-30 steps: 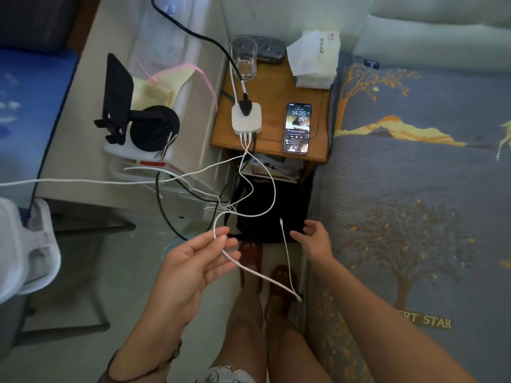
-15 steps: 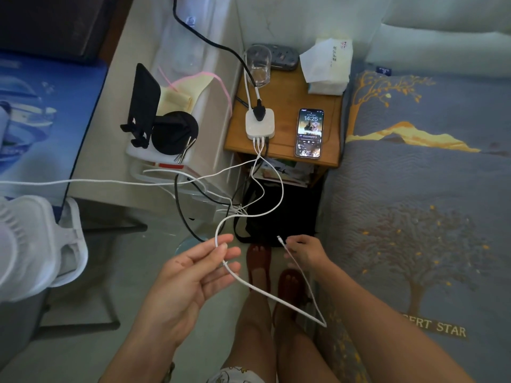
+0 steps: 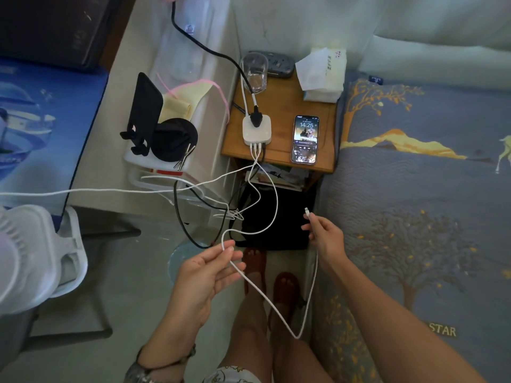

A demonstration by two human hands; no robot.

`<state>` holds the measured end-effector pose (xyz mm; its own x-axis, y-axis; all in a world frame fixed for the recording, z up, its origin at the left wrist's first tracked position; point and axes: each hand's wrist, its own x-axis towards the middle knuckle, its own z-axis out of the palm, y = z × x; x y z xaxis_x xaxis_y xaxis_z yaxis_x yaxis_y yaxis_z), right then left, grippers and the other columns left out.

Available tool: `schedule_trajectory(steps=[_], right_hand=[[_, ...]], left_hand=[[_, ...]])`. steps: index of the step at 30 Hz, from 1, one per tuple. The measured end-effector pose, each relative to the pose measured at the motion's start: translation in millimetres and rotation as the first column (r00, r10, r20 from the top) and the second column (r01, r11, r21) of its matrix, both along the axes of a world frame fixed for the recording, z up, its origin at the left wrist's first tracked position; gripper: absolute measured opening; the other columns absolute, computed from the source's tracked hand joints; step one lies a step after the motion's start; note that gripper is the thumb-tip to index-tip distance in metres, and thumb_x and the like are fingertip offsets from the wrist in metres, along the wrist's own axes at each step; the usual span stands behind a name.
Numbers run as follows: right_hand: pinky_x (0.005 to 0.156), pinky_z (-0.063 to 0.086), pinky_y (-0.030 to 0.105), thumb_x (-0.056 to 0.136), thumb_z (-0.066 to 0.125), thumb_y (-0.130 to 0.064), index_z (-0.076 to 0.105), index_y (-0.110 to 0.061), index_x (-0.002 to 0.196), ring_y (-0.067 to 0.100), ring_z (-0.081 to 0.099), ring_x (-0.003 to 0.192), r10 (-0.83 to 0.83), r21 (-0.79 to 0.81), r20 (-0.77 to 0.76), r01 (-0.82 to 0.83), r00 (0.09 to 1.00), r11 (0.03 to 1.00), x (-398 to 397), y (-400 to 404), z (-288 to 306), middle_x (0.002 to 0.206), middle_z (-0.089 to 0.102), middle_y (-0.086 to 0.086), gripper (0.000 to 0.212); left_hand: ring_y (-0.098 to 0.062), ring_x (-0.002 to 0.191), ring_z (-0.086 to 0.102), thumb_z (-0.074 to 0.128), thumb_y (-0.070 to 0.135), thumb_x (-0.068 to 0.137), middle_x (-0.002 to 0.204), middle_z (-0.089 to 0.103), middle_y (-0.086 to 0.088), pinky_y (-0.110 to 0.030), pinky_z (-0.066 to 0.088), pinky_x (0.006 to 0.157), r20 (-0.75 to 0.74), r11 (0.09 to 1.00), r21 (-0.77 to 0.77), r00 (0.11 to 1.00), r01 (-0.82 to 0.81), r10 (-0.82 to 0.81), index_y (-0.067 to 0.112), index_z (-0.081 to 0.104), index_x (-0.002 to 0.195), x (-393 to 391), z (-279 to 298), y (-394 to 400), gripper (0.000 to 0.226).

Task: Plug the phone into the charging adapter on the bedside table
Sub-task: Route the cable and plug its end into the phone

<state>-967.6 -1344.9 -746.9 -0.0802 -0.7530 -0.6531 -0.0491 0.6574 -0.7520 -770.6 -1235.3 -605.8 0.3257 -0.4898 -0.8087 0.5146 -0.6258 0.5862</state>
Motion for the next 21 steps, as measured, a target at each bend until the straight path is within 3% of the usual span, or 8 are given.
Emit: schedule_trajectory(steps=[7, 11, 14, 16, 19, 21], right_hand=[[0.041, 0.037, 0.010, 0.090, 0.061, -0.022, 0.071, -0.024, 0.078, -0.001, 0.048, 0.045, -0.038, -0.025, 0.003, 0.038, 0.999, 0.999, -14, -10, 21, 0.062, 0.060, -0.005, 0.016], [0.039, 0.036, 0.010, 0.091, 0.058, -0.017, 0.069, -0.010, 0.086, 0.001, 0.046, 0.043, -0.089, -0.026, 0.009, 0.089, 0.996, 0.996, -18, -16, 34, 0.064, 0.057, 0.000, 0.014], [0.039, 0.036, 0.010, 0.091, 0.058, -0.015, 0.067, -0.010, 0.083, 0.000, 0.047, 0.041, -0.136, -0.035, 0.037, 0.138, 0.990, 0.990, -17, -20, 44, 0.063, 0.056, 0.002, 0.013], [0.040, 0.036, 0.010, 0.091, 0.058, -0.014, 0.067, -0.010, 0.083, 0.000, 0.048, 0.042, -0.161, -0.040, 0.070, 0.164, 0.985, 0.986, -16, -23, 49, 0.062, 0.056, 0.001, 0.013], [0.041, 0.037, 0.010, 0.092, 0.057, -0.014, 0.068, -0.011, 0.082, 0.000, 0.048, 0.043, -0.187, -0.040, 0.102, 0.192, 0.977, 0.981, -12, -24, 54, 0.060, 0.056, -0.001, 0.015], [0.040, 0.036, 0.010, 0.093, 0.056, -0.014, 0.067, -0.011, 0.082, 0.000, 0.048, 0.042, -0.215, -0.035, 0.115, 0.220, 0.970, 0.975, -9, -24, 56, 0.060, 0.056, -0.001, 0.016]], left_hand=[[-0.021, 0.066, 0.074, 0.068, 0.010, 0.082, 0.078, 0.073, -0.008, -0.022, 0.055, 0.051, 0.008, 0.995, 0.086, 0.998, 0.053, -0.054, 0.005, 0.067, 0.100, -2, -49, -18, 0.018], [-0.023, 0.062, 0.071, 0.070, 0.007, 0.080, 0.078, 0.070, -0.012, -0.024, 0.055, 0.049, 0.061, 0.979, 0.171, 0.991, 0.109, -0.121, -0.002, 0.064, 0.102, -2, -81, -27, 0.024], [-0.024, 0.066, 0.068, 0.070, 0.005, 0.080, 0.080, 0.068, -0.012, -0.022, 0.053, 0.048, 0.085, 0.962, 0.218, 0.979, 0.162, -0.184, -0.004, 0.063, 0.105, -2, -97, -34, 0.027], [-0.023, 0.073, 0.067, 0.071, 0.007, 0.079, 0.085, 0.069, -0.012, -0.024, 0.052, 0.057, 0.156, 0.949, 0.225, 0.953, 0.221, -0.259, -0.004, 0.064, 0.107, -2, -104, -40, 0.031], [-0.024, 0.098, 0.065, 0.074, 0.014, 0.077, 0.109, 0.070, -0.014, -0.027, 0.047, 0.082, 0.273, 0.910, 0.214, 0.873, 0.354, -0.404, 0.000, 0.065, 0.113, 0, -101, -51, 0.039], [-0.018, 0.100, 0.063, 0.074, 0.018, 0.078, 0.117, 0.067, -0.011, -0.019, 0.043, 0.083, 0.329, 0.888, 0.188, 0.825, 0.418, -0.459, 0.003, 0.064, 0.116, 2, -94, -57, 0.042]])
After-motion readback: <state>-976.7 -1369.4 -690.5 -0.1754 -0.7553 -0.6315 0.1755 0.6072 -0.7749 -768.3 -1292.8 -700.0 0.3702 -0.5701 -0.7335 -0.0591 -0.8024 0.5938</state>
